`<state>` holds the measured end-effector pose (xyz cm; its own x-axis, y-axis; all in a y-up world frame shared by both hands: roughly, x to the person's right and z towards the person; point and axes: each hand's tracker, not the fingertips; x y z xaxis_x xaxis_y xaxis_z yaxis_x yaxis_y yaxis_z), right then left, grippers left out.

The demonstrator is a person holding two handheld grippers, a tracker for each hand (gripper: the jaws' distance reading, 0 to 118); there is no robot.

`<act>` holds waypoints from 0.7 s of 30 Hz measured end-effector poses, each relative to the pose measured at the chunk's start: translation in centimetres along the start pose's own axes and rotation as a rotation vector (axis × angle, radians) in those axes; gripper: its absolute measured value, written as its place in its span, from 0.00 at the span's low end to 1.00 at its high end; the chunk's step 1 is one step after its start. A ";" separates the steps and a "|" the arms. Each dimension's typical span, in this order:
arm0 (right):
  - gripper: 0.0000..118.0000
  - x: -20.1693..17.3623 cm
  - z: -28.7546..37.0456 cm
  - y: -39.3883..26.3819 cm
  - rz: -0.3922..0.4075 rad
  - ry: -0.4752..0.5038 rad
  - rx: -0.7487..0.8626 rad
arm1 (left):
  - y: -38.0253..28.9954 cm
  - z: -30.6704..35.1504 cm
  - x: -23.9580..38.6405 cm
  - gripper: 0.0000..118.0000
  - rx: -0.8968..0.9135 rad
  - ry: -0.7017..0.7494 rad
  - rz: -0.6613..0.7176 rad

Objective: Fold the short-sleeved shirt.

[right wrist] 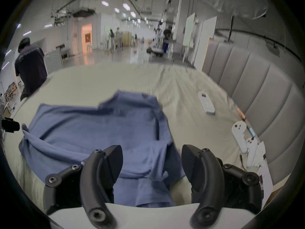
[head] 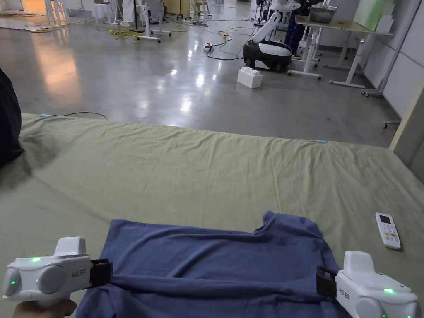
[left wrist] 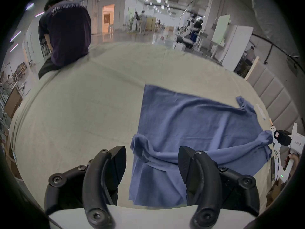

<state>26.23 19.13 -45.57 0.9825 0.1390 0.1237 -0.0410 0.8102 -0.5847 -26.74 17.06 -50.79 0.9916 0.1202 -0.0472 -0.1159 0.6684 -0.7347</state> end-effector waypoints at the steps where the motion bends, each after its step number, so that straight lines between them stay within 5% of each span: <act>1: 0.66 -0.4 1.3 0.1 -0.005 0.003 0.056 | -0.2 1.1 0.3 0.56 0.046 -0.013 -0.018; 6: 0.65 -3.0 7.2 0.3 -0.064 -0.021 0.287 | -1.9 6.7 2.1 0.56 0.295 0.012 -0.048; 10: 0.55 -4.8 10.9 0.1 -0.081 -0.041 0.433 | -3.4 10.7 3.6 0.52 0.480 0.057 -0.062; 14: 0.14 -6.1 13.2 0.1 -0.058 -0.042 0.511 | -4.5 13.3 5.0 0.09 0.576 0.060 -0.091; 16: 0.04 -6.3 14.0 0.1 -0.051 -0.022 0.543 | -4.8 14.4 5.6 0.05 0.607 0.068 -0.126; 21: 0.00 -7.0 15.5 0.4 -0.026 -0.042 0.585 | -5.0 15.8 6.1 0.01 0.607 0.065 -0.155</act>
<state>16.56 27.34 -34.24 0.9771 0.1276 0.1703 -0.1221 0.9916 -0.0427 -21.02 26.06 -36.73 0.9987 -0.0434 -0.0260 0.0365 0.9743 -0.2225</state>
